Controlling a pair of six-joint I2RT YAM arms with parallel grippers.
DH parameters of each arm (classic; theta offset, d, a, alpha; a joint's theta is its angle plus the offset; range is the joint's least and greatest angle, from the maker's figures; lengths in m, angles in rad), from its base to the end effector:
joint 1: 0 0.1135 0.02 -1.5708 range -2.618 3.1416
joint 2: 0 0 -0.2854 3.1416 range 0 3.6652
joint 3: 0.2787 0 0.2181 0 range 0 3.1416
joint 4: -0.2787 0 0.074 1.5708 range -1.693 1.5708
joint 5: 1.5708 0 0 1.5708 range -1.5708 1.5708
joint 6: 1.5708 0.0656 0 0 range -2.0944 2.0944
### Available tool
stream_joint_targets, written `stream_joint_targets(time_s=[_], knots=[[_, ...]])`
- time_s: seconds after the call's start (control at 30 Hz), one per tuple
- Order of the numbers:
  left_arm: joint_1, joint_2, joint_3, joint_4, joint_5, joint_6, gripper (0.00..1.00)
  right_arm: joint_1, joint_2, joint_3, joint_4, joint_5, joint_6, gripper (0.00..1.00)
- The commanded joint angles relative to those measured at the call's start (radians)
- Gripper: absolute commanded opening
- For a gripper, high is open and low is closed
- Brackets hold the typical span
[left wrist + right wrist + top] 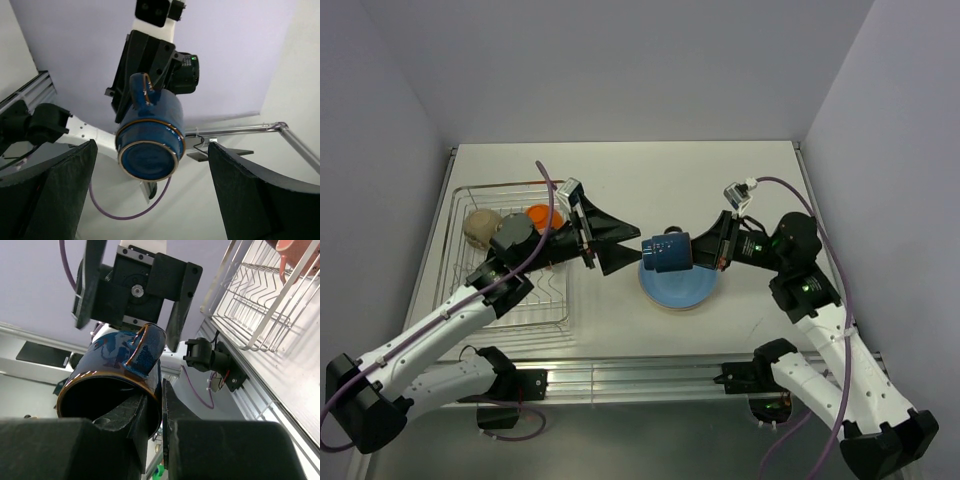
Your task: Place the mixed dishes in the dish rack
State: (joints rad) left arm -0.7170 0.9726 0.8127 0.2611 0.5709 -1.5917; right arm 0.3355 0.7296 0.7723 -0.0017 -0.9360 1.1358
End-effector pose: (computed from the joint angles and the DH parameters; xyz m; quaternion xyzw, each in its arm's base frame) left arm 0.1308 -0.1610 0.3882 -0.0832 0.6712 -0.7275 0.1153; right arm 0.1025 0.0917 0.3773 -0.0590 0.6960 0.6637 0.2677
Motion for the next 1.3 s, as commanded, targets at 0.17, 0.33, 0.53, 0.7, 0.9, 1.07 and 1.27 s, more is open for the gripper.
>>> stream_joint_targets(time_s=[0.17,0.33,0.53,0.7,0.9,1.07,1.27], knots=[[-0.059,-0.003,-0.009,0.145,-0.115,-0.142,0.99,0.037,0.013,0.045,0.127,0.051,-0.007,0.00],[-0.093,0.014,0.000,0.139,-0.134,-0.140,0.99,0.053,0.028,0.035,0.163,0.058,0.005,0.00],[-0.113,0.049,0.040,0.109,-0.123,-0.114,0.99,0.066,0.047,0.038,0.177,0.066,0.005,0.00],[-0.122,0.060,0.040,0.138,-0.126,-0.122,0.99,0.074,0.060,0.033,0.198,0.069,0.010,0.00],[-0.133,0.064,0.046,0.150,-0.123,-0.116,0.98,0.077,0.073,0.007,0.229,0.068,0.013,0.00],[-0.136,0.055,0.034,0.156,-0.134,-0.120,0.85,0.085,0.079,-0.011,0.266,0.063,0.032,0.00],[-0.134,0.055,0.028,0.181,-0.141,-0.126,0.51,0.089,0.085,-0.016,0.267,0.065,0.028,0.00]])
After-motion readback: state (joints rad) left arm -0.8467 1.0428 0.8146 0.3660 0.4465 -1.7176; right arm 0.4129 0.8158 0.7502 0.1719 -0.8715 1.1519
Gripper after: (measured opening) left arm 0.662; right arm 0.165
